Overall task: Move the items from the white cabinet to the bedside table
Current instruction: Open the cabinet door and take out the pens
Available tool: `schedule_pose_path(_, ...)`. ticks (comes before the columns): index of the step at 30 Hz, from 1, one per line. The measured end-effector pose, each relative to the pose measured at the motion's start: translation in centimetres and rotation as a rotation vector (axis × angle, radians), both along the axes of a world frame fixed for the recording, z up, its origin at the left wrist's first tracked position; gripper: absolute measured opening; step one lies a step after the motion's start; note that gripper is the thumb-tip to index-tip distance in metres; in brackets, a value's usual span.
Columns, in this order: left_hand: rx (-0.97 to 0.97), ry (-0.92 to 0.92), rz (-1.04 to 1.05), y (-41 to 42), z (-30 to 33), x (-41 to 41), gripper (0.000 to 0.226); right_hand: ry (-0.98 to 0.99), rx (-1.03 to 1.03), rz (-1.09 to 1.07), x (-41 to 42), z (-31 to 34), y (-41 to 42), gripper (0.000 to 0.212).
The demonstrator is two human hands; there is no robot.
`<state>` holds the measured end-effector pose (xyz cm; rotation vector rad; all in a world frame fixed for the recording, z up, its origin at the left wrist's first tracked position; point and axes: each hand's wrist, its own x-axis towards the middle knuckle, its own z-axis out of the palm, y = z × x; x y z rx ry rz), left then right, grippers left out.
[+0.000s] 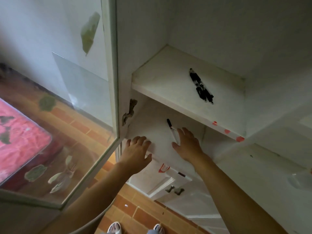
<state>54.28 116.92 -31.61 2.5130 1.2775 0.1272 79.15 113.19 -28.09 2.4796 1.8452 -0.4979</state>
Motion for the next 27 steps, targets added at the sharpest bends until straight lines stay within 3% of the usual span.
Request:
schedule_pose_path(8,-0.012,-0.043,0.012,0.6,-2.7,-0.9,0.054,0.001,0.026,-0.042,0.8,-3.8,3.0,0.073)
schedule_pose_path(15,-0.018,-0.067,0.015,0.5,-3.1,-1.0,0.056,-0.104,0.095,0.052,0.5,-5.4,2.5,0.045)
schedule_pose_path(27,0.006,-0.065,0.058,-0.3,-3.3,-0.6,0.061,-0.070,0.209,0.226,0.8,-6.2,-1.2,0.035)
